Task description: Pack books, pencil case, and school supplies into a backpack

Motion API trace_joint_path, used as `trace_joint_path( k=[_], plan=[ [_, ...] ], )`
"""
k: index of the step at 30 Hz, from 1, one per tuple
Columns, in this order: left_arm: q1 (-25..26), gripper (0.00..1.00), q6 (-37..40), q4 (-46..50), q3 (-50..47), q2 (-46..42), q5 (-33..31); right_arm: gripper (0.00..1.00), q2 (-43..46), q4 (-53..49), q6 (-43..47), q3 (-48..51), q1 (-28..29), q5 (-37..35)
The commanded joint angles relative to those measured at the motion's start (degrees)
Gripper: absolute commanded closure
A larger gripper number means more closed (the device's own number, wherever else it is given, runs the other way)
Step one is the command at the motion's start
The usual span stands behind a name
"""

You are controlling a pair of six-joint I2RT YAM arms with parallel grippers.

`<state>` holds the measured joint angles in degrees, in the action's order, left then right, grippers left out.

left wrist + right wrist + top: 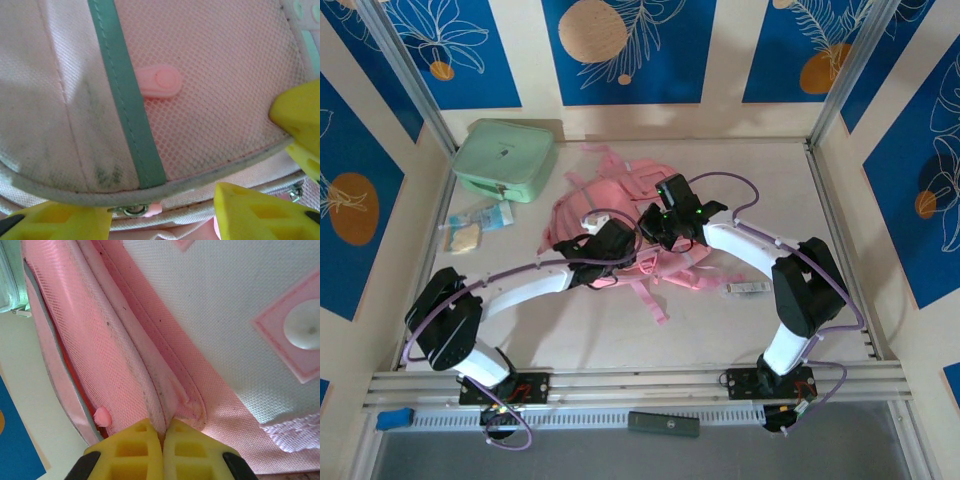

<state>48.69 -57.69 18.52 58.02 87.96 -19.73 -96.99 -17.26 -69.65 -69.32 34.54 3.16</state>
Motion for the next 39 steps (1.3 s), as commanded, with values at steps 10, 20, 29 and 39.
trace_joint_path(
  k=[10, 20, 29, 39],
  plan=[
    [-1.57, 0.6, -4.01, -5.84, -1.66, 2.55, 1.4, 1.0, -0.57, 2.12, 0.21, -2.14, 0.35, 0.6],
    [-1.76, 0.77, -4.76, -6.77, -1.94, 1.92, -2.55, 1.0, -0.54, 2.18, 0.3, -1.58, 0.11, 0.61],
    [-1.78, 0.9, -3.17, -5.11, -4.15, -2.91, -3.14, 1.0, -0.83, 2.32, 0.48, -1.74, -0.51, 0.88],
    [-1.83, 0.99, 1.78, 2.64, -4.19, -6.77, -1.35, 1.0, -0.65, 1.18, 2.0, -2.19, -1.68, 0.97]
  ],
)
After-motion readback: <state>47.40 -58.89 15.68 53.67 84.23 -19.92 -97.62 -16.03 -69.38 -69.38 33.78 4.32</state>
